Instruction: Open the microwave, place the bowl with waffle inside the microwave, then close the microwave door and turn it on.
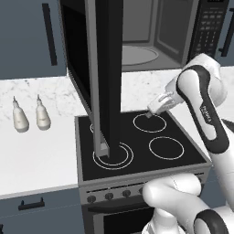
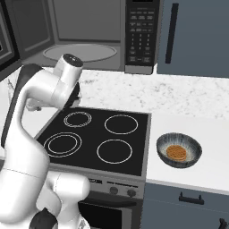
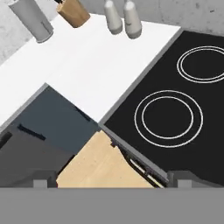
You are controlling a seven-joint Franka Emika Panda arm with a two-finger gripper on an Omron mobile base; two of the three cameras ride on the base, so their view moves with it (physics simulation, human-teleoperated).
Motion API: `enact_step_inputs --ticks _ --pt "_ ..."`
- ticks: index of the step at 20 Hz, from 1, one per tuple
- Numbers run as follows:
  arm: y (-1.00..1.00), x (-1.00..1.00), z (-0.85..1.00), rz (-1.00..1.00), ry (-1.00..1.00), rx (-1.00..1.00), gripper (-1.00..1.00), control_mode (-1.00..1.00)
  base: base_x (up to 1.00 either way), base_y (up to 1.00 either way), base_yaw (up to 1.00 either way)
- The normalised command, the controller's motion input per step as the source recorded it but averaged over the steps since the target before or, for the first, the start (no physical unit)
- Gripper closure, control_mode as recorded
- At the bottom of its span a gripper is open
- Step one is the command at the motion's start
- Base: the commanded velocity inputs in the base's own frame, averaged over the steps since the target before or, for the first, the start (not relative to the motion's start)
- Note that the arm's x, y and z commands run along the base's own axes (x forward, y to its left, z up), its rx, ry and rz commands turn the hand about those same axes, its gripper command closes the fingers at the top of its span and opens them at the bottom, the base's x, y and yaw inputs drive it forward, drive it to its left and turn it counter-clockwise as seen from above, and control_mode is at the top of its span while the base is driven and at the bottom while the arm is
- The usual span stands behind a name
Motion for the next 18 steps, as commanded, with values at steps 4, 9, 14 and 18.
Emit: enact_step_inputs --ticks 4,9,14,18 --pt "-0.4 0.98 -0.88 -0.45 0.04 -0.48 -1.0 -1.0 0.0 0.0 0.0" --pt "-0.37 0.98 -1.0 -0.46 0.01 -0.4 -1.0 -1.0 0.0 0.0 0.0" --pt "-0.57 1.0 -0.89 -0.37 0.11 -0.32 -1.0 -1.0 0.0 0.0 0.0" --pt "-0.93 0.85 -0.49 -0.17 0.25 -0.05 -1.0 -1.0 0.0 0.0 0.0"
